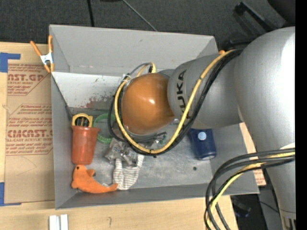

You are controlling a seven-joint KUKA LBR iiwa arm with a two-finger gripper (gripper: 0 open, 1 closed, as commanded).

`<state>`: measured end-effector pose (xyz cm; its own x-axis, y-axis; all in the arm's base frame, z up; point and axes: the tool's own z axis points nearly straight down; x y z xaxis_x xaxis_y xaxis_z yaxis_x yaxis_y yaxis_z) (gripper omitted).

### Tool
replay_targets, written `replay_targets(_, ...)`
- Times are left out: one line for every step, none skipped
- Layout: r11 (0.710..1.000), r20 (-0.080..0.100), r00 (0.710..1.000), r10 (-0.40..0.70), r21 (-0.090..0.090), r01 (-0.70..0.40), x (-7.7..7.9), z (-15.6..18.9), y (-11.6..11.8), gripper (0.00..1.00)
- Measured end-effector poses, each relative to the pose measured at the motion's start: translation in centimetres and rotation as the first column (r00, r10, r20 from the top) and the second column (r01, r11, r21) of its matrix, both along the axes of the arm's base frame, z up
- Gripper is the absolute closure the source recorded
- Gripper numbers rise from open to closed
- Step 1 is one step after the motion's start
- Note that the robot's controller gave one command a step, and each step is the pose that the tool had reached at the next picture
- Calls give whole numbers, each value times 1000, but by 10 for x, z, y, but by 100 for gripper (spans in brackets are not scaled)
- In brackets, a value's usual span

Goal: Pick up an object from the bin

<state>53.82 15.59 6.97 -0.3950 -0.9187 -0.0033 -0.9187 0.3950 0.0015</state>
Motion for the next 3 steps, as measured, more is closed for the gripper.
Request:
replay_targets(1000, 0, 1000, 0, 0, 0, 0, 0, 0, 100)
replay_targets(1000, -2, 1000, 0, 0, 0, -1, 3, 0, 100)
replay_targets(1000, -2, 1000, 0, -1, 0, -1, 12, 0, 100)
